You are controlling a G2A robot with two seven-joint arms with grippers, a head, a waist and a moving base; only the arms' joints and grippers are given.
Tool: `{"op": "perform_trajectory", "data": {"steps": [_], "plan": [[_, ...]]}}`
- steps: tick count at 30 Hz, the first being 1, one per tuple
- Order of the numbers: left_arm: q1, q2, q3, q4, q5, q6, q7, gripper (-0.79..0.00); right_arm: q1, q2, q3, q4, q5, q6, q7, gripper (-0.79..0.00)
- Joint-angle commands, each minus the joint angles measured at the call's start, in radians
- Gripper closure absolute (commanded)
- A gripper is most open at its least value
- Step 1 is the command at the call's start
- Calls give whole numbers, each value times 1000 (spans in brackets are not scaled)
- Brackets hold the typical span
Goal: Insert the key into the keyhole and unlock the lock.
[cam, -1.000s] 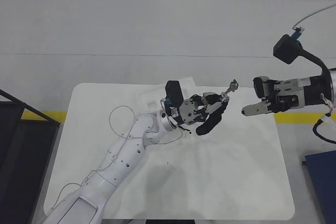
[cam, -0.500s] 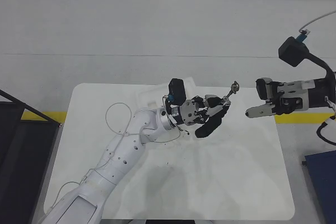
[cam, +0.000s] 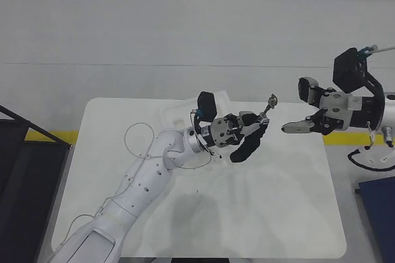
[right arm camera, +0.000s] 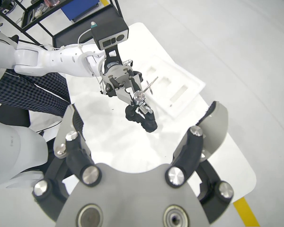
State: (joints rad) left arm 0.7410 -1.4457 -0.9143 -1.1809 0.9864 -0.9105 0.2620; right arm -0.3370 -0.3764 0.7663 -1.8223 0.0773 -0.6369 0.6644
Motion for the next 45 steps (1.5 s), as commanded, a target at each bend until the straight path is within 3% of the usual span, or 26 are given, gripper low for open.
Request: {"op": "perform_trajectory", "data": {"steps": [1,7,19,27,45], "plan": [[1,-1,2,0,-19,-10,-16,0,-27,6,21,-19,-121,-87,-86,-785],[-7,-5,5,4,-52,-24,-51,0,-107,16,70,-48,-417,-238,-279,-785],[-2,-11,13,-4,-80,-32,-83,0,-170,21,154,-120,-840,-289,-402,-785],[8,-12,15,-17,-85,-37,-114,0,-186,5,158,-120,-900,-312,-448,-785],[19,-10,3,-33,-100,-54,-161,0,-167,-41,132,-127,-894,-372,-381,-785]]}}
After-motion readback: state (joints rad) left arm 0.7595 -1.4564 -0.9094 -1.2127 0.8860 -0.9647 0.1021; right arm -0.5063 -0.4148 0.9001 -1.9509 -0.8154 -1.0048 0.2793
